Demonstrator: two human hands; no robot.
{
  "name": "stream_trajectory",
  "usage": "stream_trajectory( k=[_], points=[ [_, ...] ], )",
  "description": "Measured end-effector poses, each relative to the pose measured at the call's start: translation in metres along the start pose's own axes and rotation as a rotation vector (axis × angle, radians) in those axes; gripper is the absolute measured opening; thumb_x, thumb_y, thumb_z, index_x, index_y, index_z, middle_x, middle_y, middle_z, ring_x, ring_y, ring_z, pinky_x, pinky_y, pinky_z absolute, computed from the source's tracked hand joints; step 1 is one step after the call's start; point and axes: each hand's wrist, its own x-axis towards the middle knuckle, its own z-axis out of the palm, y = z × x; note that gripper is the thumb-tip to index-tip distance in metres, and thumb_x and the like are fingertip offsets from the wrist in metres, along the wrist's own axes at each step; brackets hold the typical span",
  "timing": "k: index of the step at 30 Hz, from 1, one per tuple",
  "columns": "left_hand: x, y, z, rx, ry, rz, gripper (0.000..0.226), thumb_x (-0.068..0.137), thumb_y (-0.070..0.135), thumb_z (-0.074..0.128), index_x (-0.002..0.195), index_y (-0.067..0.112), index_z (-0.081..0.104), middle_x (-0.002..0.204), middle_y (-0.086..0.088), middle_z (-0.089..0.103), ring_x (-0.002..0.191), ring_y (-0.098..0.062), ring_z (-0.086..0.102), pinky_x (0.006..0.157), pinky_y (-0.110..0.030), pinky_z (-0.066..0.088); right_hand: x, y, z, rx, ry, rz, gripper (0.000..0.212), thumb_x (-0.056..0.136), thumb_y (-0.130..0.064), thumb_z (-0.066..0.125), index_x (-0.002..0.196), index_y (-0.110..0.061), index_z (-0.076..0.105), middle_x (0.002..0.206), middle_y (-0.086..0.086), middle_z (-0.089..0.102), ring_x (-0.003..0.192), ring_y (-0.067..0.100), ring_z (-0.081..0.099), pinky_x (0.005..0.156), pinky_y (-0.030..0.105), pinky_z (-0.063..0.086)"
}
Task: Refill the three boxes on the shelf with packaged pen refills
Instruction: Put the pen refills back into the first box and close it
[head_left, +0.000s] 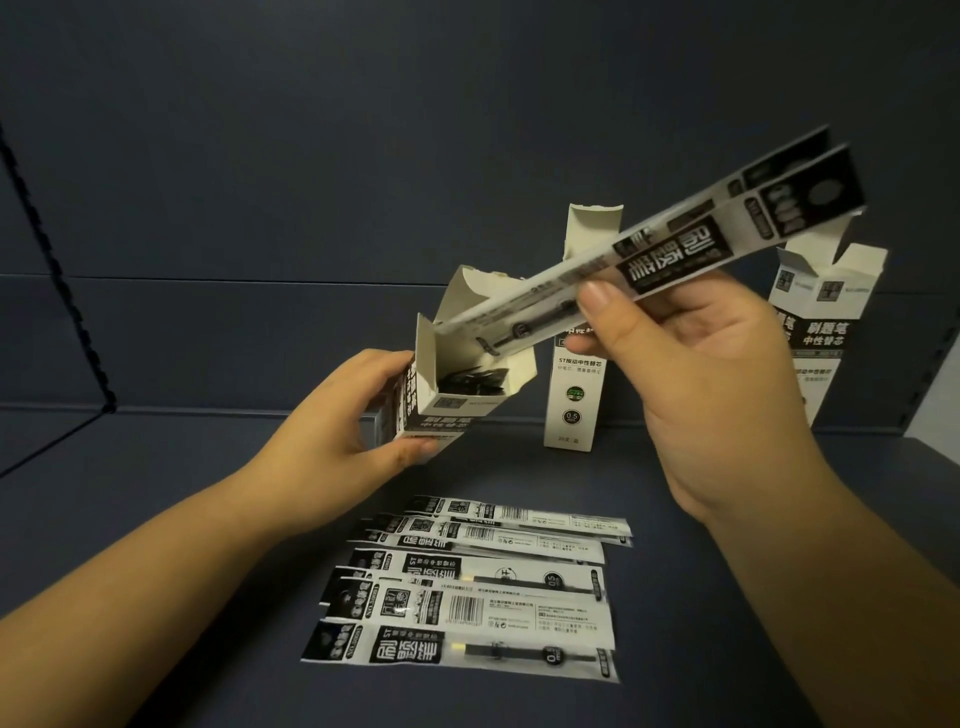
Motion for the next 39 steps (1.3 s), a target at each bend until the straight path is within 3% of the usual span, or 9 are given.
stream_trajectory(
  k=[6,15,17,19,21,25,33,36,39],
  points=[
    [0.001,0.0,0.0,0.021,-0.01,0.001,0.07,0.073,0.06,0.063,0.138,0.04,0.045,0.129,0.028,0.051,0.124,0.001,0.052,0.104,-0.031,0.049,0.001,-0.001,-0.001,-0.065,-0.004,-0.029,0.022,0.094,-0.004,0.068,0.092,-0.025,0.073,0.091,-0.012,0.077,0.087,0.005,0.071,0.081,0.025,0.058],
    [0.0,0.002,0.001,0.066,-0.012,0.047,0.064,0.079,0.043,0.074,0.137,0.033,0.051,0.127,0.025,0.053,0.124,-0.005,0.053,0.104,-0.035,0.049,-0.004,0.001,-0.002,-0.372,-0.105,-0.025,0.008,0.093,-0.019,0.073,0.093,-0.025,0.077,0.094,0.0,0.077,0.087,0.015,0.073,0.08,0.044,0.06],
    [0.0,0.002,0.001,0.091,-0.012,0.058,0.062,0.08,0.036,0.078,0.137,0.031,0.052,0.126,0.024,0.054,0.124,-0.005,0.053,0.103,-0.035,0.048,-0.007,0.003,0.002,-0.405,-0.169,0.011,0.008,0.092,-0.021,0.073,0.092,-0.028,0.077,0.097,-0.004,0.076,0.089,0.009,0.071,0.079,0.034,0.059],
    [0.001,0.002,0.001,0.101,-0.01,0.065,0.061,0.08,0.035,0.078,0.136,0.03,0.053,0.126,0.023,0.054,0.123,-0.005,0.053,0.103,-0.034,0.048,-0.008,0.005,0.005,-0.494,-0.178,0.023,0.013,0.091,-0.026,0.072,0.087,-0.039,0.073,0.104,-0.006,0.071,0.092,-0.002,0.063,0.073,0.01,0.048],
    [0.001,0.003,0.002,0.096,-0.011,0.069,0.061,0.08,0.036,0.077,0.136,0.03,0.053,0.126,0.023,0.054,0.123,-0.005,0.053,0.103,-0.033,0.048,-0.008,0.008,0.007,-0.538,-0.188,0.101,0.009,0.089,-0.032,0.072,0.088,-0.04,0.071,0.112,-0.006,0.066,0.098,-0.008,0.058,0.076,0.004,0.042],
    [0.001,0.004,0.003,0.09,-0.017,0.068,0.06,0.08,0.036,0.077,0.134,0.03,0.054,0.125,0.02,0.055,0.122,-0.006,0.054,0.102,-0.035,0.049,-0.009,0.018,0.008,-0.485,-0.261,0.288,0.034,0.085,-0.039,0.076,0.116,-0.029,0.069,0.12,-0.006,0.068,0.1,-0.001,0.066,0.085,0.014,0.052],
    [0.0,0.003,0.002,0.098,0.001,0.051,0.063,0.08,0.034,0.078,0.137,0.03,0.052,0.126,0.024,0.053,0.122,-0.003,0.053,0.103,-0.034,0.049,-0.006,0.008,0.008,-0.418,-0.206,0.016,0.016,0.091,-0.023,0.073,0.102,-0.035,0.073,0.12,-0.012,0.065,0.113,0.01,0.063,0.098,0.024,0.05],
    [0.0,0.005,0.003,0.107,-0.017,0.069,0.06,0.079,0.035,0.077,0.134,0.031,0.054,0.124,0.021,0.055,0.121,-0.006,0.054,0.102,-0.035,0.049,-0.008,0.016,0.013,-0.527,-0.352,0.103,0.02,0.089,-0.024,0.073,0.108,-0.027,0.077,0.121,-0.014,0.062,0.115,0.004,0.058,0.097,0.013,0.045],
    [0.001,0.004,0.003,0.104,-0.009,0.069,0.059,0.079,0.034,0.079,0.133,0.032,0.054,0.124,0.022,0.055,0.121,-0.006,0.054,0.101,-0.035,0.049,-0.007,0.016,0.009,-0.474,-0.34,0.152,0.023,0.089,-0.028,0.074,0.111,-0.029,0.075,0.12,-0.017,0.062,0.11,0.0,0.06,0.093,0.017,0.049]
  ],
)
